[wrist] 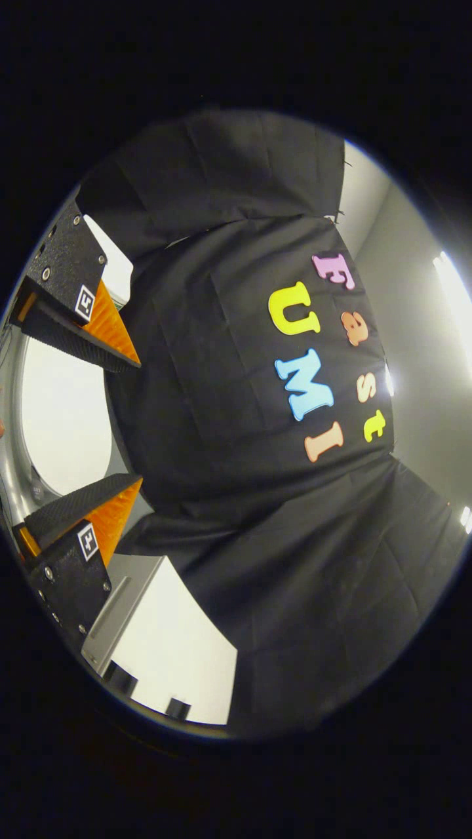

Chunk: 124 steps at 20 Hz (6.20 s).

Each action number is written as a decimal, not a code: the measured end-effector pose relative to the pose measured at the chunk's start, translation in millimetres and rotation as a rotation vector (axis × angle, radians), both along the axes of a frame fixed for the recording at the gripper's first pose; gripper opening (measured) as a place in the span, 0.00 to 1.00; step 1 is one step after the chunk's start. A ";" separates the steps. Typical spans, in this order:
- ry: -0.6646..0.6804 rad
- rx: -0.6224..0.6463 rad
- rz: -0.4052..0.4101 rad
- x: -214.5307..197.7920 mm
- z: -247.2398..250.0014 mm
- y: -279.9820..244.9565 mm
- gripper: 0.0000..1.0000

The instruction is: Open the toilet lid.

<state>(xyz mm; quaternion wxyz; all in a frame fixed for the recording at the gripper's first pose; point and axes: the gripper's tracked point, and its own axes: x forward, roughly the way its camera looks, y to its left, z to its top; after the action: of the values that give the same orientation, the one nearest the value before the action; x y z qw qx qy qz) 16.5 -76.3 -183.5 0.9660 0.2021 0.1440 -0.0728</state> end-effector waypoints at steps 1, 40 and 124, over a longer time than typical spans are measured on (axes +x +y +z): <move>0.018 0.042 -0.016 -3.9 -14.4 -3.3 0.96; 0.477 0.741 -0.167 -62.9 -323.6 -18.4 0.78; 0.019 -0.389 0.200 37.0 24.6 222.5 0.00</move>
<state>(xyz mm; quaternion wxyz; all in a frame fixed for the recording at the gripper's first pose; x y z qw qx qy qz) 53.5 146.2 -158.9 0.9878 -0.0042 0.1554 -0.0047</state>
